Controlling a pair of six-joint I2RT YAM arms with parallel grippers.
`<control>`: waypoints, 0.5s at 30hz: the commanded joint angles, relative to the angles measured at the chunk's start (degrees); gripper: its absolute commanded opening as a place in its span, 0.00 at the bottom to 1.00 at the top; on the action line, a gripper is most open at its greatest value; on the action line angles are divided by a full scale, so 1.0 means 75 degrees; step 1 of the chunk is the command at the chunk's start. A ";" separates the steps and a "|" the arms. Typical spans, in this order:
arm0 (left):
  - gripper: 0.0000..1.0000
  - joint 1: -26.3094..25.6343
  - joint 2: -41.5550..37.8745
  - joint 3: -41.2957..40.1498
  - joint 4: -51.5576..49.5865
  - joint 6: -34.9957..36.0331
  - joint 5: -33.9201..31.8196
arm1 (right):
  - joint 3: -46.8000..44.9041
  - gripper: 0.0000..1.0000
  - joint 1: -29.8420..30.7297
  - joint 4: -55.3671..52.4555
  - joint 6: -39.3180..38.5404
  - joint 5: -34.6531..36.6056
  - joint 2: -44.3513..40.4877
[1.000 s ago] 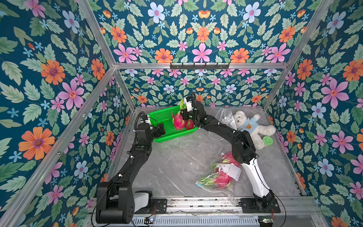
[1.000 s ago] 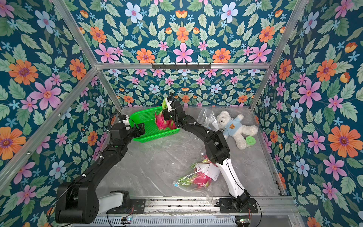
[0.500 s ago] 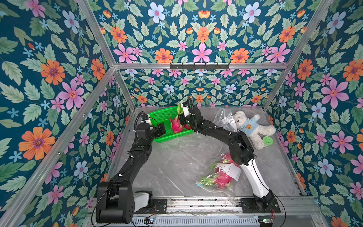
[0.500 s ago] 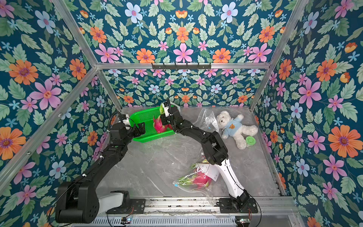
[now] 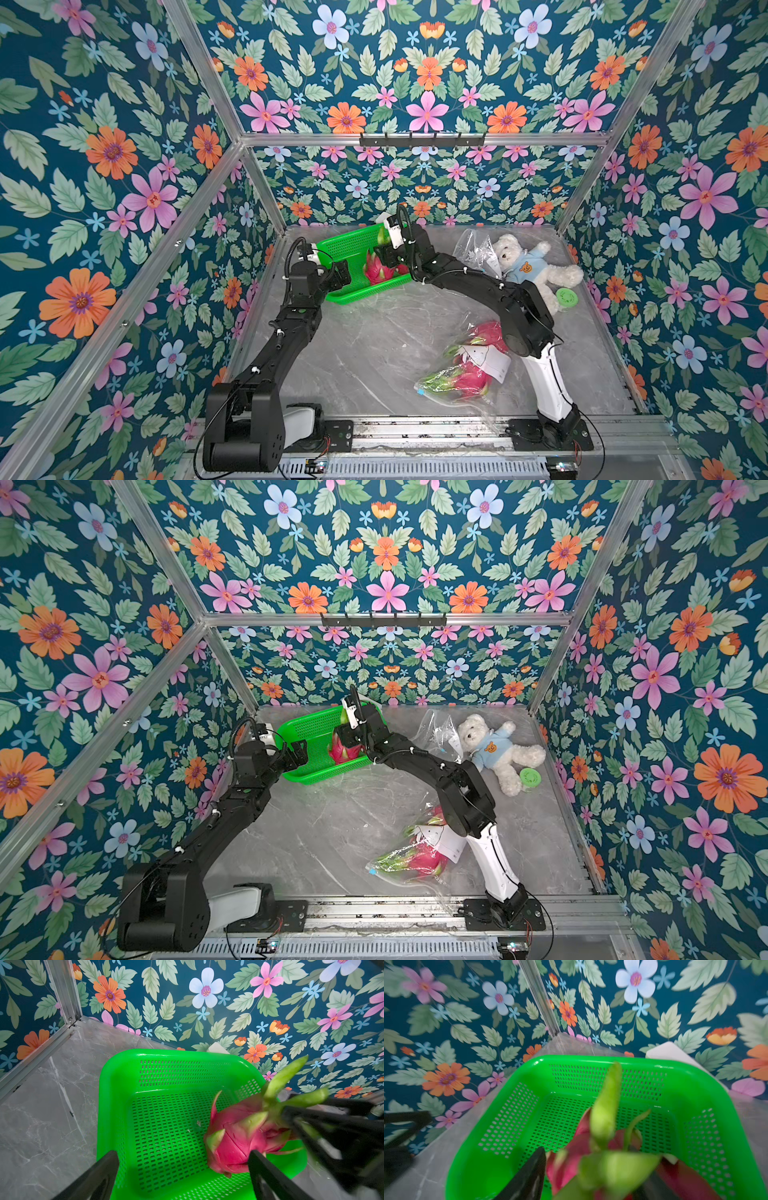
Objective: Open the zip-top bag and take out the dragon fruit
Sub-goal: Place the dragon fruit in the basket.
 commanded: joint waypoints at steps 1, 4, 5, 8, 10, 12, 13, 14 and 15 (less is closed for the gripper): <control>0.99 0.0007 0.0071 0.0039 0.0317 -0.0150 0.0542 | -0.0228 0.63 -0.0059 -0.0486 0.0142 -0.0041 -0.0686; 0.99 -0.0005 0.0145 0.0043 0.0428 -0.0135 0.1045 | -0.0822 0.64 -0.0193 -0.0990 0.0507 -0.0070 -0.1530; 0.99 -0.0016 0.0166 0.0014 0.0543 -0.0157 0.1226 | -0.1143 0.64 -0.0252 -0.1095 0.0625 -0.0060 -0.1878; 0.99 -0.0128 0.0267 -0.0047 0.0836 -0.0299 0.1656 | -0.2091 0.64 -0.0527 -0.1488 0.1043 0.0090 -0.2889; 0.98 -0.0302 0.0384 -0.0028 0.0923 -0.0329 0.1848 | -0.2668 0.65 -0.0810 -0.1901 0.1481 0.0139 -0.3502; 0.97 -0.0535 0.0544 0.0022 0.0956 -0.0344 0.1957 | -0.3313 0.65 -0.1167 -0.2151 0.1896 0.0143 -0.4213; 0.97 -0.0673 0.0626 0.0045 0.0959 -0.0343 0.1992 | -0.3706 0.65 -0.1333 -0.2191 0.1989 0.0254 -0.4507; 0.96 -0.0798 0.0709 0.0073 0.0961 -0.0342 0.2017 | -0.4074 0.65 -0.1483 -0.2211 0.2034 0.0449 -0.4803; 0.96 -0.0913 0.0772 0.0100 0.0963 -0.0354 0.2030 | -0.4343 0.65 -0.1598 -0.2251 0.2049 0.0651 -0.5050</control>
